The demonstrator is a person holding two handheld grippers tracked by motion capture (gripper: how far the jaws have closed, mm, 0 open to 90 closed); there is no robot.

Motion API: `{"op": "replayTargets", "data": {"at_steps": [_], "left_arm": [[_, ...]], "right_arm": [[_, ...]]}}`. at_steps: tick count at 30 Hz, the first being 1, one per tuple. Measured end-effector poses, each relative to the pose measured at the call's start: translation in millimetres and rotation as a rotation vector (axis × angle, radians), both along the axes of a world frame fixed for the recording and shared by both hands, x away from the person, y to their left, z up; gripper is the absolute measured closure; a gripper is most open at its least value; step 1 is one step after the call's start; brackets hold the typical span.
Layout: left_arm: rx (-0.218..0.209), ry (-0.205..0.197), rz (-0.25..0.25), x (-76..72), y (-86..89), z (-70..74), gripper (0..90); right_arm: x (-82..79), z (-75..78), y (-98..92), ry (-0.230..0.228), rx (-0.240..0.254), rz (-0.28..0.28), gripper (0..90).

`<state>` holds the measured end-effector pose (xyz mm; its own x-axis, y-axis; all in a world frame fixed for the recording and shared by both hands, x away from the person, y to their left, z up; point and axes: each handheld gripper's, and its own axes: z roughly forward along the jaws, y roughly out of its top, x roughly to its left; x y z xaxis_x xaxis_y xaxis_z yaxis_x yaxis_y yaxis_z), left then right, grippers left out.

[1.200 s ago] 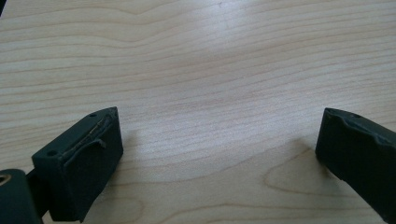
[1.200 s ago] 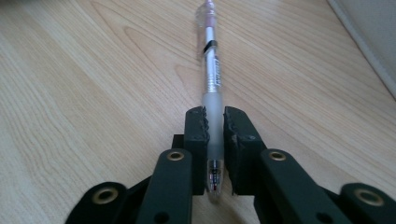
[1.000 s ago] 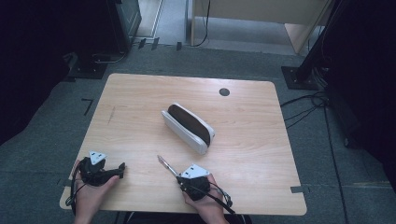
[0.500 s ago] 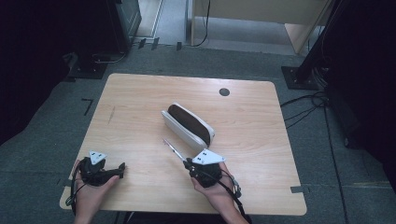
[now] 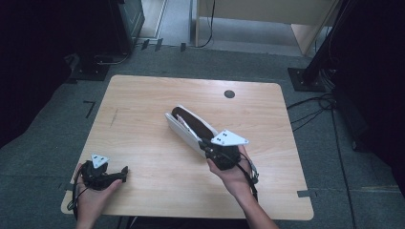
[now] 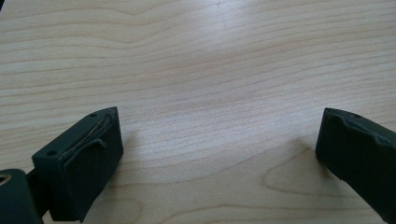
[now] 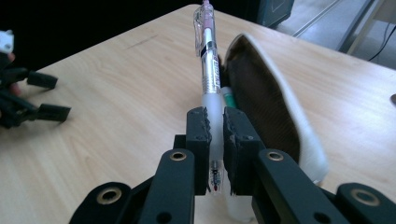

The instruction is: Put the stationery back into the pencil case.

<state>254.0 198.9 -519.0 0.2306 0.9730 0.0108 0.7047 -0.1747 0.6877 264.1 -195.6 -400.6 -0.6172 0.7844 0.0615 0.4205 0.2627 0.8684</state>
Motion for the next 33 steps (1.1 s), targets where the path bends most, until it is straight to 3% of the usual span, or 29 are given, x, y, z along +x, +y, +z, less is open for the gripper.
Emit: {"op": "replayTargets", "data": {"at_steps": [6, 14, 33], "left_arm": [[0.002, 0.000, -0.001, 0.0, 0.1, 0.0, 0.7], [0.002, -0.001, -0.003, 0.0, 0.0, -0.1, 0.7], [0.001, -0.001, -0.006, 0.0, -0.1, -0.1, 0.7]], "right_arm": [[23.7, 8.3, -1.2, 0.002, -0.027, -0.009, 81.4], [54.0, -3.0, 2.4, 0.048, -0.064, -0.016, 81.2], [71.2, -9.6, 7.2, 0.077, -0.053, -0.015, 80.9]]}}
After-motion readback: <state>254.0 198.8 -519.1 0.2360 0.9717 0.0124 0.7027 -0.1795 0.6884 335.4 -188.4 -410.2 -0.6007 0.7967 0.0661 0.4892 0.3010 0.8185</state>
